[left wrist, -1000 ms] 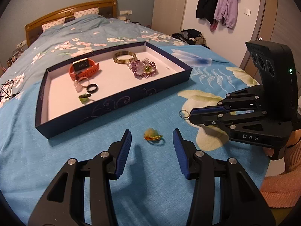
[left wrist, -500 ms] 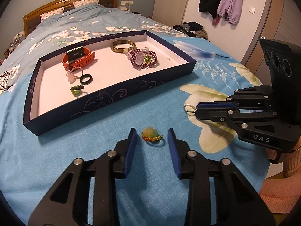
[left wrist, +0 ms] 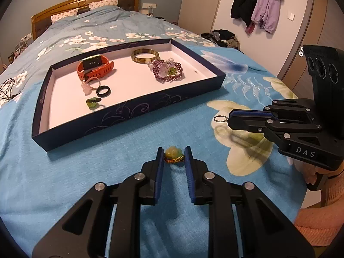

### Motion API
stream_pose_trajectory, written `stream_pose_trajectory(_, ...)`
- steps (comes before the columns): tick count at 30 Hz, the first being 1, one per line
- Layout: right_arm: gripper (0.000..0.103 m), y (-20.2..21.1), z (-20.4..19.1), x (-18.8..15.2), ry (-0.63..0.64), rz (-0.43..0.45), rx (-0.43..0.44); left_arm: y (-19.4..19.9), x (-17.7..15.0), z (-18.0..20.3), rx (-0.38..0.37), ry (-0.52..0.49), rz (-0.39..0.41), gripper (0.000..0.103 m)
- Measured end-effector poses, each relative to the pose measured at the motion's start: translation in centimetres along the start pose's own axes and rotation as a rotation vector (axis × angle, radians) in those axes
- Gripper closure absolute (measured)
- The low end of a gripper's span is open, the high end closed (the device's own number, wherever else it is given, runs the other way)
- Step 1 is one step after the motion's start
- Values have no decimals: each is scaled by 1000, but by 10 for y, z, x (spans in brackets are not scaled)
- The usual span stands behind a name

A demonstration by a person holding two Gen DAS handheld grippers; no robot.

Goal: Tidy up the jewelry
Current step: 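Carry the yellow-green ring to the tray with left tool while right tool carries silver ring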

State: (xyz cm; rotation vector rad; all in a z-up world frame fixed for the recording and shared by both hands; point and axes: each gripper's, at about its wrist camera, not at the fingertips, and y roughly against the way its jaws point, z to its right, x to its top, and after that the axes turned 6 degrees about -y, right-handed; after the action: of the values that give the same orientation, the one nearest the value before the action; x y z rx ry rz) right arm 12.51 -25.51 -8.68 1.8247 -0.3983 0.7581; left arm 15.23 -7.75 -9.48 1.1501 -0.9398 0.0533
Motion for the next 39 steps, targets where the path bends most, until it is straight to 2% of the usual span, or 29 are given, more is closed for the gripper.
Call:
stream_pose_trajectory(13, 100, 17, -4, 7, -3, 86, 36, 25, 4, -5, 38, 12, 69, 84)
stream_pose_trajectory(39, 100, 30, -4, 30, -28, 198, 80, 67, 20, -16, 95, 37, 189, 84)
